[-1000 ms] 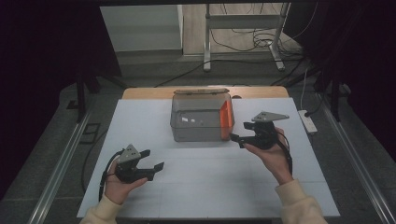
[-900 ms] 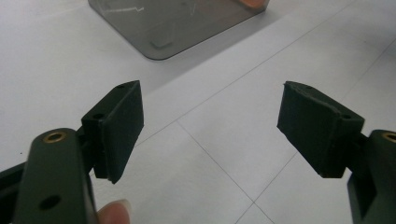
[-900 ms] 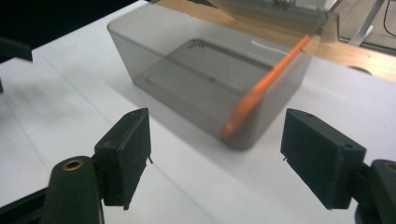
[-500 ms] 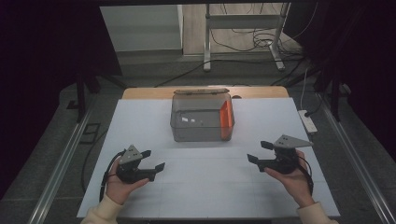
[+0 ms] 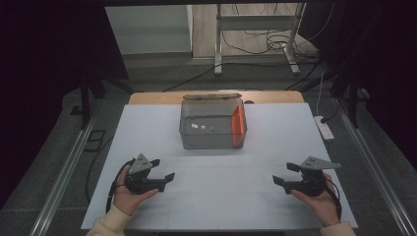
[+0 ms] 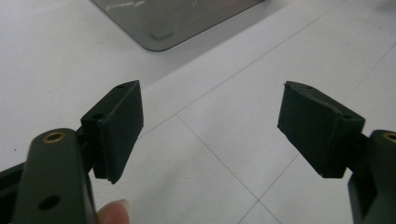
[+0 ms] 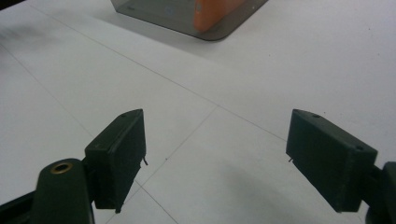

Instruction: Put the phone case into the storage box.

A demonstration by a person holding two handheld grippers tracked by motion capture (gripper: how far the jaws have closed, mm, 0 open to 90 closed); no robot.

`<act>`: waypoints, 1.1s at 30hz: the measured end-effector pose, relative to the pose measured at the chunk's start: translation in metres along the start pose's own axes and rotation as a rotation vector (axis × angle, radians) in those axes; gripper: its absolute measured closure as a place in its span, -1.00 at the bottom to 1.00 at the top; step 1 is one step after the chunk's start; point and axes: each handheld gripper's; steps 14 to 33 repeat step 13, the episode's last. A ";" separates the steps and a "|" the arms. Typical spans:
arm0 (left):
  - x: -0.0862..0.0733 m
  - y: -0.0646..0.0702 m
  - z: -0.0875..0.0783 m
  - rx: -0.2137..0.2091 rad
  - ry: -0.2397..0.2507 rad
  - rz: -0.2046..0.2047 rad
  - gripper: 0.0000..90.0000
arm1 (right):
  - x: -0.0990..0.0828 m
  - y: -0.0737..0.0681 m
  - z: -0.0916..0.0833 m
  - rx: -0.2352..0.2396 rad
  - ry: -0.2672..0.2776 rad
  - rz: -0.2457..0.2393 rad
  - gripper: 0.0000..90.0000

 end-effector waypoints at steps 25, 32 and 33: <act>-0.001 0.002 0.002 -0.009 -0.007 0.014 -0.52 | 0.000 -0.002 -0.002 0.006 0.025 0.006 -0.56; -0.001 0.002 0.002 -0.009 -0.007 0.014 -0.52 | 0.000 -0.002 -0.002 0.006 0.025 0.006 -0.56; -0.001 0.002 0.002 -0.009 -0.007 0.014 -0.52 | 0.000 -0.002 -0.002 0.006 0.025 0.006 -0.56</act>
Point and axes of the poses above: each handheld gripper's, and its own axes: z roughly forward along the jaws, x roughly out of its top, y roughly to its right, and after that the axes turned 13 degrees about z, right-handed
